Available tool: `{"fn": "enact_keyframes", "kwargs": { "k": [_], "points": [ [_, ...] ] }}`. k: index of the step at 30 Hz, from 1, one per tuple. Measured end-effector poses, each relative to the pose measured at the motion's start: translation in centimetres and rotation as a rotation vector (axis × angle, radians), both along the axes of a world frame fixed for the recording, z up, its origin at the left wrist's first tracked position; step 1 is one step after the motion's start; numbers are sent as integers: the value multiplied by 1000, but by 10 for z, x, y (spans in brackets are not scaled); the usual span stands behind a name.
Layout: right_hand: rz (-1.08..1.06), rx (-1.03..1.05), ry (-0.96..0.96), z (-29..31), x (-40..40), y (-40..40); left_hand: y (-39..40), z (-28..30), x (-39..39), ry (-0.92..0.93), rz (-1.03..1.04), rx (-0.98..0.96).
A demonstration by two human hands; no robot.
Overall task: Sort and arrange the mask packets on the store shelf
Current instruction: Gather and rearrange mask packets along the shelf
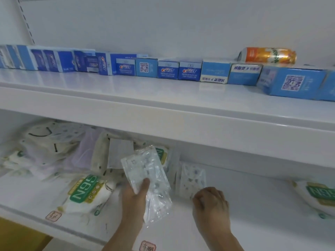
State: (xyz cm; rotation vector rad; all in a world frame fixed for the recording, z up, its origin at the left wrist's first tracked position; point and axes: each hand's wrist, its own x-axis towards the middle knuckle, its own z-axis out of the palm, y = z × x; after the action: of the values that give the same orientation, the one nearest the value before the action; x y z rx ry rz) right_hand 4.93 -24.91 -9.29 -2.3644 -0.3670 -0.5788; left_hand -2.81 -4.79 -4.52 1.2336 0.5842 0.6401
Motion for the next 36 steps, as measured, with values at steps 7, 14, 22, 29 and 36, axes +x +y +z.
{"fn": "enact_keyframes", "kwargs": {
  "k": [7, 14, 22, 29, 36],
  "points": [
    [-115, 94, 37, 0, 4, -8, 21, -6, 4, 23, -173, -108],
    [204, 95, -124, 27, -62, 64, 31, -8, 11, 155, -437, -198],
    [17, -100, 83, 8, -30, 58, 35, -1, 11, 176, -469, 76],
    [-354, -37, 120, 6, -17, 61, 36, 2, 5, 124, -455, 54],
    [-265, 254, -127, 30, -39, 52, 37, 1, 4, 155, -461, 8]
  ]
}}
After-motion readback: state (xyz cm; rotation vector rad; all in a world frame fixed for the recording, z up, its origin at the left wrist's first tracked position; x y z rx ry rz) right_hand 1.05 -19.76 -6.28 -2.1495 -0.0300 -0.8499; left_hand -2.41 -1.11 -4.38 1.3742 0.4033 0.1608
